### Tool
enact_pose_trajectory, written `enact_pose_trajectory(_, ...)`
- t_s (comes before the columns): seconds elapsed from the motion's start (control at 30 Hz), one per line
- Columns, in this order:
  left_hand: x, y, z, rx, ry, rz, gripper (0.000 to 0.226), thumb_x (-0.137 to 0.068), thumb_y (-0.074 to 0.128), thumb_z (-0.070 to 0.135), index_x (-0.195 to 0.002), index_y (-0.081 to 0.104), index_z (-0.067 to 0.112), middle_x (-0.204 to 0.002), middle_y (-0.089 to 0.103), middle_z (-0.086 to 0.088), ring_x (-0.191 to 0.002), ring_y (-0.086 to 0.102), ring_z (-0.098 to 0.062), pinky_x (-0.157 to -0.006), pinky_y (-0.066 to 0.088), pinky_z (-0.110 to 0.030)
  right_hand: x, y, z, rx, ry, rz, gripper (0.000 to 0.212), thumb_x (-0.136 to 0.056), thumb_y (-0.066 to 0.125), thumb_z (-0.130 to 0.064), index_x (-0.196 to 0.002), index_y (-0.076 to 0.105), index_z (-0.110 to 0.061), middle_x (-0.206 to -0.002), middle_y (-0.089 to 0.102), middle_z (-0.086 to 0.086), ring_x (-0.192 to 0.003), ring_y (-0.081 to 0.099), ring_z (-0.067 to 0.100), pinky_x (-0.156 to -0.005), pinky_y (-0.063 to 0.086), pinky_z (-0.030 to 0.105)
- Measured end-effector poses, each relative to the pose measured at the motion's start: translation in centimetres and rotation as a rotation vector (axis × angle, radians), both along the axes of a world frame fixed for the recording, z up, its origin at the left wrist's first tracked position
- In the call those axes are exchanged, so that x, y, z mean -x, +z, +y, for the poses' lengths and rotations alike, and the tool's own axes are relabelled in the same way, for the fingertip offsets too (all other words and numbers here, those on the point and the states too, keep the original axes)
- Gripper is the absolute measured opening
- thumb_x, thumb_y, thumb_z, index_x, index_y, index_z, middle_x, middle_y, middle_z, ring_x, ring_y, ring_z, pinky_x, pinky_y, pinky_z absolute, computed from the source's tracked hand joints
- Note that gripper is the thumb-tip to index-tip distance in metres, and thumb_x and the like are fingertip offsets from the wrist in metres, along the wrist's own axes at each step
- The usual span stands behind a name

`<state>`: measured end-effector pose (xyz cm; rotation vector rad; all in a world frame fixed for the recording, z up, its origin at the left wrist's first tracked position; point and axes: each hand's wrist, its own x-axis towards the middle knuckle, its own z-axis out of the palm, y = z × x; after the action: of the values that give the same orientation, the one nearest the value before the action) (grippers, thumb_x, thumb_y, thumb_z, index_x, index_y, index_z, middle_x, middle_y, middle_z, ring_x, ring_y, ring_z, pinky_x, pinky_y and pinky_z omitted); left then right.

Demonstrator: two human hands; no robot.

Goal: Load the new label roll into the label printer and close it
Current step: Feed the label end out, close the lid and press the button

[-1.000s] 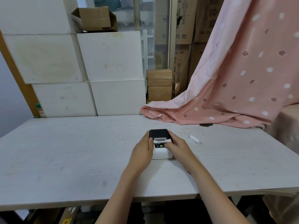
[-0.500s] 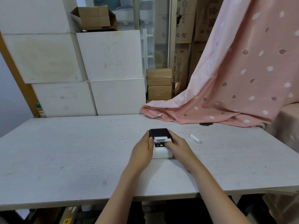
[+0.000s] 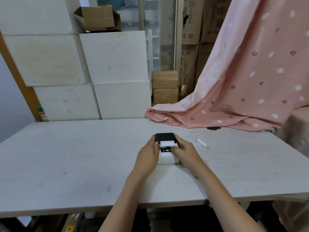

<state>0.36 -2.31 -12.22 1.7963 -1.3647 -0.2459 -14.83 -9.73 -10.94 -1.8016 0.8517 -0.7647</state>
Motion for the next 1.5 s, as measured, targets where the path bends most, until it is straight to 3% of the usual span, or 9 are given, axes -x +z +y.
enact_pose_trajectory(0.27,-0.1,-0.2,-0.3,-0.008,0.008,0.008,0.038,-0.108,0.028,0.029,-0.138,0.051,0.031,-0.103,0.067,0.005,-0.074,0.055,-0.012,-0.067,0.041,-0.028,-0.1,-0.1,-0.2,-0.006,-0.009,-0.015,0.044,-0.09,0.057,-0.019,-0.122,0.072,-0.048,-0.113,0.08,-0.006,-0.116,0.07,0.021,-0.11,0.051,0.046)
enact_pose_trajectory(0.4,0.0,-0.1,-0.1,-0.004,0.003,0.004,0.036,-0.108,0.028,0.03,-0.135,0.052,0.031,-0.103,0.067,0.005,-0.076,0.056,-0.013,-0.066,0.041,-0.029,-0.3,-0.1,-0.1,0.003,-0.017,0.002,0.046,-0.083,0.053,-0.034,-0.12,0.068,-0.057,-0.118,0.073,0.017,-0.114,0.066,0.036,-0.107,0.049,0.052)
enact_pose_trajectory(0.5,0.1,0.0,0.0,0.0,0.005,0.0,0.035,-0.108,0.028,0.029,-0.133,0.052,0.03,-0.105,0.068,0.005,-0.083,0.06,-0.016,-0.069,0.044,-0.031,-0.3,-0.2,-0.2,-0.007,-0.018,-0.004,0.047,-0.082,0.054,-0.037,-0.122,0.068,-0.054,-0.115,0.076,0.008,-0.114,0.068,0.03,-0.107,0.05,0.05)
enact_pose_trajectory(0.6,0.1,0.2,0.1,0.002,0.001,0.001,0.035,-0.108,0.027,0.028,-0.132,0.053,0.031,-0.103,0.068,0.006,-0.081,0.06,-0.014,-0.068,0.045,-0.031,-0.2,-0.2,-0.1,0.009,-0.007,0.001,0.043,-0.086,0.056,-0.037,-0.124,0.067,-0.054,-0.118,0.075,0.012,-0.116,0.066,0.034,-0.107,0.05,0.052)
enact_pose_trajectory(0.7,0.2,0.3,0.3,0.006,0.002,0.008,0.035,-0.108,0.026,0.028,-0.132,0.053,0.032,-0.103,0.068,0.008,-0.086,0.063,-0.012,-0.071,0.047,-0.029,-0.1,-0.3,-0.1,0.024,-0.017,0.022,0.04,-0.091,0.06,-0.042,-0.13,0.065,-0.052,-0.116,0.078,-0.003,-0.117,0.069,0.023,-0.11,0.051,0.049)
enact_pose_trajectory(0.83,0.4,0.4,0.4,0.008,0.008,0.023,0.038,-0.109,0.027,0.029,-0.137,0.052,0.032,-0.114,0.068,0.009,-0.097,0.064,-0.012,-0.08,0.048,-0.028,-0.1,-0.2,0.1,0.016,-0.03,0.062,0.046,-0.098,0.055,-0.036,-0.142,0.059,-0.049,-0.117,0.077,-0.018,-0.116,0.069,0.009,-0.11,0.052,0.044)
enact_pose_trajectory(1.23,0.0,-0.1,-0.1,0.026,0.008,0.005,0.038,-0.108,0.027,0.029,-0.138,0.051,0.029,-0.12,0.068,0.007,-0.105,0.064,-0.015,-0.091,0.052,-0.035,0.1,0.1,0.2,-0.012,-0.016,0.025,0.041,-0.095,0.055,-0.033,-0.132,0.066,-0.049,-0.117,0.078,-0.014,-0.116,0.07,0.015,-0.106,0.054,0.045)
enact_pose_trajectory(1.43,0.0,-0.2,0.0,0.071,0.013,-0.001,0.034,-0.108,0.028,0.028,-0.129,0.055,0.029,-0.113,0.068,0.01,-0.1,0.063,-0.008,-0.086,0.053,-0.03,0.0,0.8,1.0,-0.057,-0.068,-0.021,0.045,-0.098,0.041,-0.013,-0.117,0.072,-0.04,-0.107,0.078,-0.006,-0.103,0.068,0.018,-0.084,0.049,0.03)
enact_pose_trajectory(1.5,0.0,-0.4,-0.2,0.078,0.032,-0.012,0.035,-0.107,0.028,0.03,-0.128,0.056,0.03,-0.113,0.068,0.011,-0.1,0.063,-0.008,-0.083,0.051,-0.026,-0.2,1.1,1.2,-0.074,-0.144,-0.053,0.044,-0.101,0.039,-0.008,-0.119,0.072,-0.03,-0.112,0.076,-0.003,-0.112,0.067,0.021,-0.083,0.048,0.025)
